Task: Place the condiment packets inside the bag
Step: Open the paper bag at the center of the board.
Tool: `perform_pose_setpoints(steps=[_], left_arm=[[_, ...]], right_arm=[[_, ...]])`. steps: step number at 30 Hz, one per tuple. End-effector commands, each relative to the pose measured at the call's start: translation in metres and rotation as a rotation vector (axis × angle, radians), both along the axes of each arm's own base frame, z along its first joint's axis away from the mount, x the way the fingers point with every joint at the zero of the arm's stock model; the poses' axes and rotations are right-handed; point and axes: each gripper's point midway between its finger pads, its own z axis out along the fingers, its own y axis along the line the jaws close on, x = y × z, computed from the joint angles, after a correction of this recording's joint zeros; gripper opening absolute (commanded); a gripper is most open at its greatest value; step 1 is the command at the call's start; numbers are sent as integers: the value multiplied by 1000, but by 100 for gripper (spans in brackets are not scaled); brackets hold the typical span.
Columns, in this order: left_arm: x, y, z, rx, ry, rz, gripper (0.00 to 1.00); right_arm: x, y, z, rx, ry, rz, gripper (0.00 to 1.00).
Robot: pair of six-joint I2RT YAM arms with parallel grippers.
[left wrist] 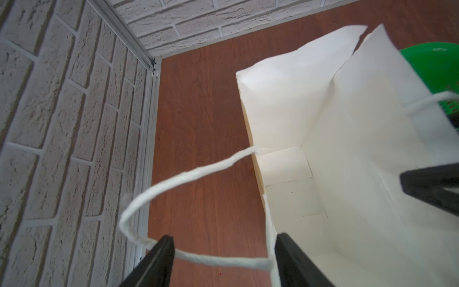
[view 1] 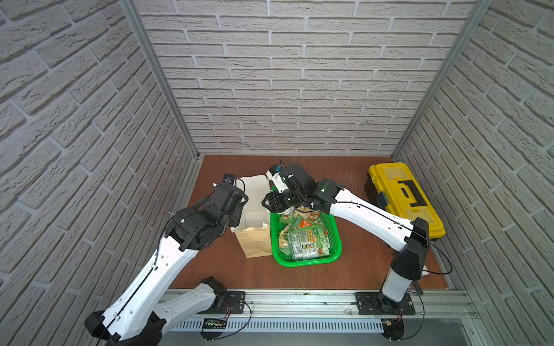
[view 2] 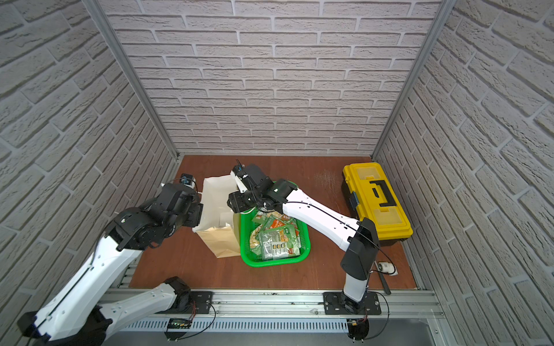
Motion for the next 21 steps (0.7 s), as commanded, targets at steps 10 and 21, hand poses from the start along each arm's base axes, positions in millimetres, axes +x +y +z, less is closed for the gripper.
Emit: perform_pose_setpoints(steps=[10,21], left_arm=[[20,-8,-30,-151,61,-28,74],[23,16,-24,-41,75,41,40]], right_arm=[[19,-18,-9,-234,-80,-81,55],[27,-35,-2,-433,-188,-132,29]])
